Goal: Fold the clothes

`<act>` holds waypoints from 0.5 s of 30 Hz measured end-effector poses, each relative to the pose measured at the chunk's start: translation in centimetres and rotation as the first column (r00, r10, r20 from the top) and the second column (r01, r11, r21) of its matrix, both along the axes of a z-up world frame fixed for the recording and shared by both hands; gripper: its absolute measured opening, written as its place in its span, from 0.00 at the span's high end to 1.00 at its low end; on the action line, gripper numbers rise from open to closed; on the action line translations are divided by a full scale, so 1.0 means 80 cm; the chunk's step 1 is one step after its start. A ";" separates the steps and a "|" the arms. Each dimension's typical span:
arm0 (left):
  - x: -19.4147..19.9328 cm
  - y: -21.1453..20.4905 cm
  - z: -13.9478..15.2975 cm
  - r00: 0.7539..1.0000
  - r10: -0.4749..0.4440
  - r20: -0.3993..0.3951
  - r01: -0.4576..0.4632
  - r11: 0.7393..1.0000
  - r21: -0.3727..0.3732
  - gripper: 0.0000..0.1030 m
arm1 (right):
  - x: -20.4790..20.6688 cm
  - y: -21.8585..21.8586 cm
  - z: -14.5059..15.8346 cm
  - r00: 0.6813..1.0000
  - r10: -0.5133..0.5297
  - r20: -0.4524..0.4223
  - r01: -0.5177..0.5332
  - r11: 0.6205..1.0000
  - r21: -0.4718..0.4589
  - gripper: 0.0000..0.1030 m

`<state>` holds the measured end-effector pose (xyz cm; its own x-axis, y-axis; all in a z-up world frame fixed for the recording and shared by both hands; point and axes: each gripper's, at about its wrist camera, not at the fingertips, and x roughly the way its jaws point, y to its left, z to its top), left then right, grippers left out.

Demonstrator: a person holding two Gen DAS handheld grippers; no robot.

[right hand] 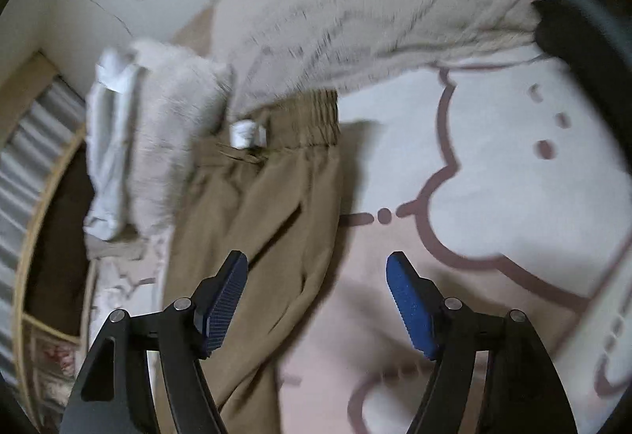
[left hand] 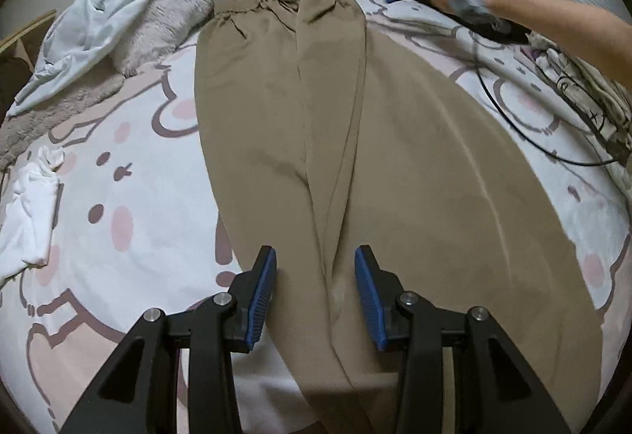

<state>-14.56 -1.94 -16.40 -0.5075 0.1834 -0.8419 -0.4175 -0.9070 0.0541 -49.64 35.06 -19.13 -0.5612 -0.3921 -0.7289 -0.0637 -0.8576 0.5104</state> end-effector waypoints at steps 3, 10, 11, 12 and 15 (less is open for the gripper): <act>-0.005 -0.003 -0.007 1.000 0.021 -0.008 -0.021 1.000 0.005 0.60 | -0.039 -0.012 -0.028 0.999 0.001 0.045 -0.002 1.000 0.003 0.29; -0.018 -0.011 -0.017 1.000 0.026 0.017 -0.027 0.998 0.064 0.61 | -0.076 -0.033 -0.035 0.999 -0.012 0.035 0.013 1.000 -0.023 0.95; -0.020 -0.011 -0.017 0.999 0.017 0.027 -0.019 0.997 0.073 0.74 | -0.076 -0.033 -0.028 0.999 -0.029 0.035 0.031 0.998 -0.054 0.95; -0.022 -0.011 -0.017 0.999 0.005 0.042 -0.009 0.996 0.088 0.83 | -0.077 -0.034 -0.013 0.999 -0.048 0.018 0.049 0.996 -0.070 0.95; -0.027 -0.015 -0.014 0.997 -0.002 0.075 -0.008 0.993 0.121 0.93 | -0.083 -0.047 0.035 0.997 -0.060 -0.047 0.058 0.997 -0.049 0.95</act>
